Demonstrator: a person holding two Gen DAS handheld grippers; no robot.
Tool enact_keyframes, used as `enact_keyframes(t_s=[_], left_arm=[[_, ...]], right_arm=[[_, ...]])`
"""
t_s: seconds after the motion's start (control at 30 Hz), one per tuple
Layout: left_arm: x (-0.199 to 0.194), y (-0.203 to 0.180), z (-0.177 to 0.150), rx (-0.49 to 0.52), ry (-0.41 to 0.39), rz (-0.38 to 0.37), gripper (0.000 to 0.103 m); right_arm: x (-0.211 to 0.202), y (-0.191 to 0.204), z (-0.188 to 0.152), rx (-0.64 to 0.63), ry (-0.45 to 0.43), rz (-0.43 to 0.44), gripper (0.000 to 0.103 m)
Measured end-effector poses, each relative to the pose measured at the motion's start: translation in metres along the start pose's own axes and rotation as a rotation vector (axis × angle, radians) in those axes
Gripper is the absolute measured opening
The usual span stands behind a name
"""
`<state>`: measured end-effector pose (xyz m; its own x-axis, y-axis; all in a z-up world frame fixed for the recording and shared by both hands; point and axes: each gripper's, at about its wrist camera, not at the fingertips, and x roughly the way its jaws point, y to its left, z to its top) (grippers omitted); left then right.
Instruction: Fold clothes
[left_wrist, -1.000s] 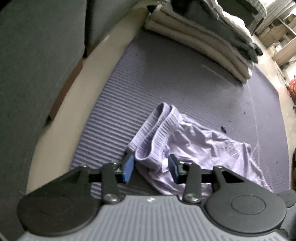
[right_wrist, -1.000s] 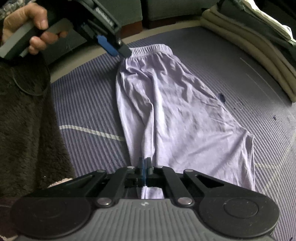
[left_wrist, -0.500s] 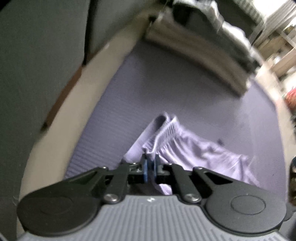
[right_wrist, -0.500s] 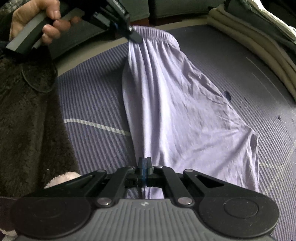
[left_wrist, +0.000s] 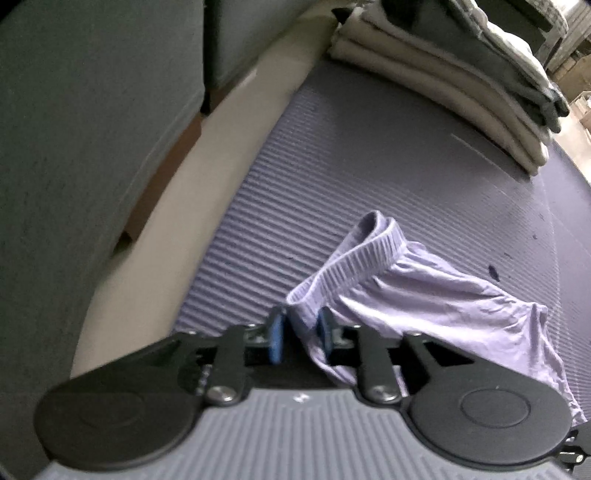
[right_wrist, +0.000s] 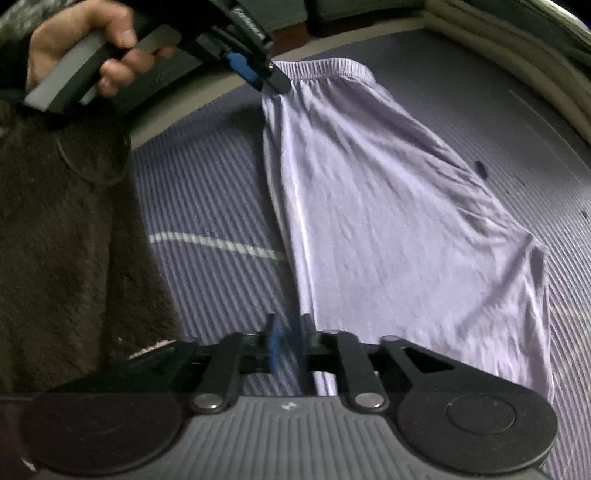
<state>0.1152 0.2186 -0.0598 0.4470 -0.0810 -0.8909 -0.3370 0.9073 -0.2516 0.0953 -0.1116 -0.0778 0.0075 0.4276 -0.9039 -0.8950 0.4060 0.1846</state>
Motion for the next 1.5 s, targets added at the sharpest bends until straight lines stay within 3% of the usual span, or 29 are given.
enact_keyframes(t_s=[0.07,0.13,0.3,0.5,0.6,0.73,0.87,1.0,1.03,1.07,1.17,1.27,1.33,1.37,1.5], left_arm=[[-0.012,-0.003,0.001,0.014,-0.064,-0.028,0.051],[-0.022,-0.009,0.004,0.048,-0.140,-0.051,0.054],[-0.004,-0.036,0.019,0.140,-0.137,-0.037,0.054],[0.024,-0.059,0.022,0.235,-0.088,0.010,0.040],[0.032,-0.056,0.021,0.229,-0.084,0.022,0.021],[0.030,-0.050,0.022,0.173,-0.125,0.053,0.018],[0.036,-0.058,0.018,0.231,-0.105,0.048,0.026],[0.036,-0.062,0.014,0.269,-0.112,0.041,0.035],[0.037,-0.060,0.015,0.265,-0.110,0.043,0.035],[0.037,-0.059,0.015,0.262,-0.110,0.044,0.035],[0.039,-0.055,0.017,0.238,-0.116,0.043,0.038],[0.046,-0.056,0.018,0.253,-0.116,0.056,0.042],[0.048,-0.060,0.017,0.296,-0.115,0.064,0.047],[0.048,-0.061,0.017,0.303,-0.115,0.069,0.051],[0.046,-0.057,0.020,0.272,-0.128,0.076,0.065]], right_arm=[[-0.008,-0.004,0.000,0.009,-0.018,-0.017,0.029],[-0.013,-0.011,0.000,0.027,-0.026,-0.040,0.030],[-0.025,-0.038,0.000,0.074,-0.049,-0.137,0.033],[-0.042,-0.096,-0.011,0.212,-0.098,-0.274,0.038],[-0.047,-0.120,-0.015,0.280,-0.139,-0.300,0.038],[-0.049,-0.140,-0.015,0.342,-0.191,-0.290,0.038],[-0.033,-0.145,-0.001,0.324,-0.197,-0.255,0.037],[-0.016,-0.152,0.015,0.365,-0.201,-0.220,0.027],[-0.013,-0.154,0.016,0.381,-0.199,-0.211,0.018],[-0.011,-0.156,0.016,0.398,-0.197,-0.202,0.002],[-0.012,-0.160,0.020,0.403,-0.222,-0.254,0.002],[-0.008,-0.163,0.022,0.396,-0.195,-0.273,0.005],[-0.007,-0.162,0.027,0.393,-0.178,-0.284,0.015],[-0.008,-0.162,0.028,0.397,-0.171,-0.293,0.029],[-0.028,-0.162,0.028,0.395,-0.186,-0.335,0.038]])
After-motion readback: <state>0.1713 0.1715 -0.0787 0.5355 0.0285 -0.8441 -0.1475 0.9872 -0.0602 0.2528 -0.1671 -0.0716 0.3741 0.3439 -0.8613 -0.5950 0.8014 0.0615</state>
